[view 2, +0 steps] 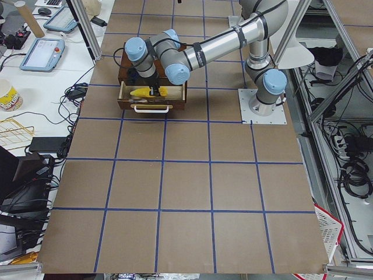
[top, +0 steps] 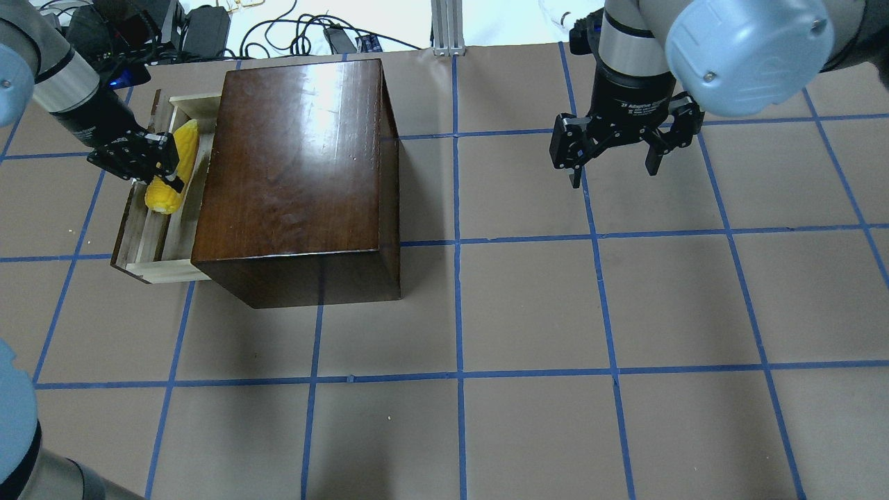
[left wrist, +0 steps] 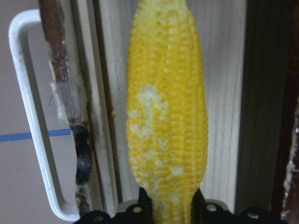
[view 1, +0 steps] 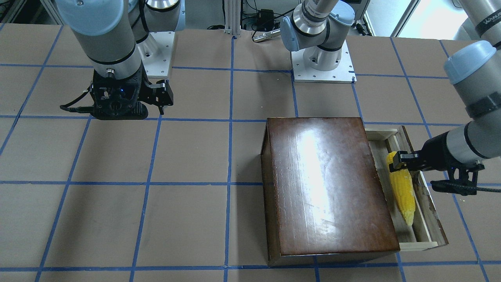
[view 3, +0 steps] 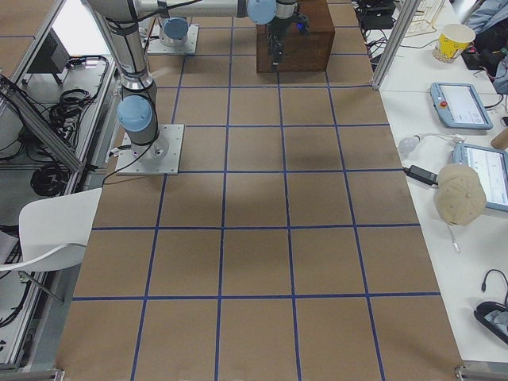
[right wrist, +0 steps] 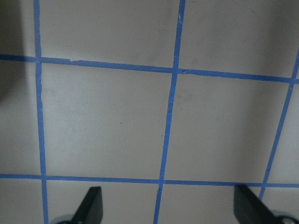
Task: Open drawer and put corn inside
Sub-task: 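Lower the corn into the drawer and open the left gripper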
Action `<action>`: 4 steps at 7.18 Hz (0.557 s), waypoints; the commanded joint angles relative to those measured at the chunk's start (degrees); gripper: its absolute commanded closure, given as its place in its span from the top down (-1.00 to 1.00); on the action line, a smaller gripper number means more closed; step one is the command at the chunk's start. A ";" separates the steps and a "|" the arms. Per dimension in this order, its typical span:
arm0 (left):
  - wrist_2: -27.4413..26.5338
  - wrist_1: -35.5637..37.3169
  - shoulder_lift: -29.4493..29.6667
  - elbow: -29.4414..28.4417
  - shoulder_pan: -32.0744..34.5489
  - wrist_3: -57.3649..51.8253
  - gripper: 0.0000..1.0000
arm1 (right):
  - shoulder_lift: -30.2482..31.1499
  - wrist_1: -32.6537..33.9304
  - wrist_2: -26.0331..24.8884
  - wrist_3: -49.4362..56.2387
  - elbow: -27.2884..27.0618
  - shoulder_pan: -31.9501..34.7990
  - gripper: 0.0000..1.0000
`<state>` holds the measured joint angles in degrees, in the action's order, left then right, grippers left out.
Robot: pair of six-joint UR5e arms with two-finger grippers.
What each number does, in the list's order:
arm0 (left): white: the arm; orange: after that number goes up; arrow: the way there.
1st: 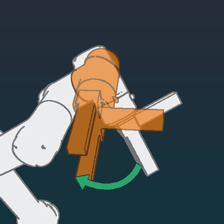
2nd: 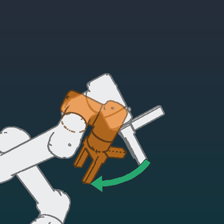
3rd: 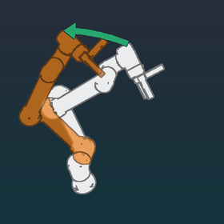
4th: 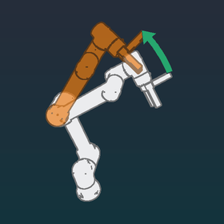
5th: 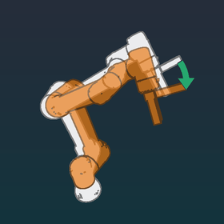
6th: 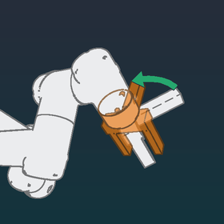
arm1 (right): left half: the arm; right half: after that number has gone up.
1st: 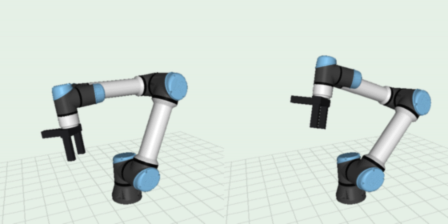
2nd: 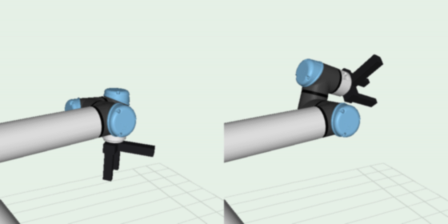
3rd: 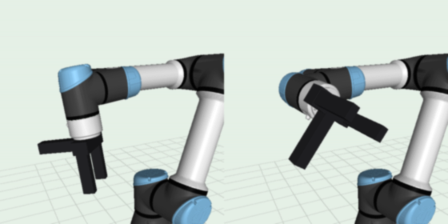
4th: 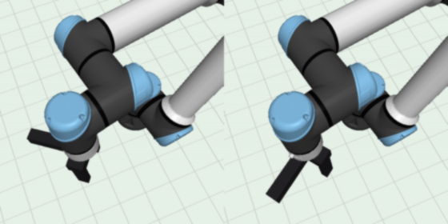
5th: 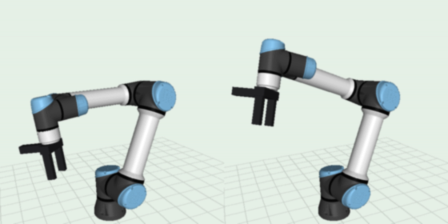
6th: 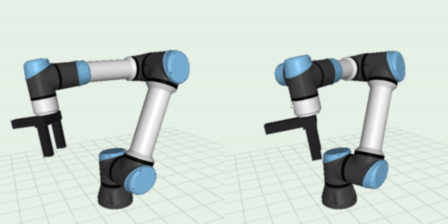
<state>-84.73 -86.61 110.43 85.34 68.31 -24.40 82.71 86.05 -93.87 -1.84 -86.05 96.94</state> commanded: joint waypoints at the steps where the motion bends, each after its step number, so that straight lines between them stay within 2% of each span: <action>1: 2.79 1.18 1.37 -0.08 -0.02 -0.04 -1.00 | 0.00 0.00 0.00 0.00 0.00 0.00 1.00; 3: 2.90 1.18 2.16 -0.08 -0.10 -0.04 -0.57 | 0.00 0.00 0.00 0.00 0.00 0.00 1.00; 4: 3.08 1.10 2.16 -0.08 -0.10 0.14 0.05 | 0.00 0.00 0.00 0.00 0.00 0.00 1.00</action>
<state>-81.87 -85.47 112.44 85.26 68.23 -24.39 82.71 86.05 -93.87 -1.85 -86.05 96.94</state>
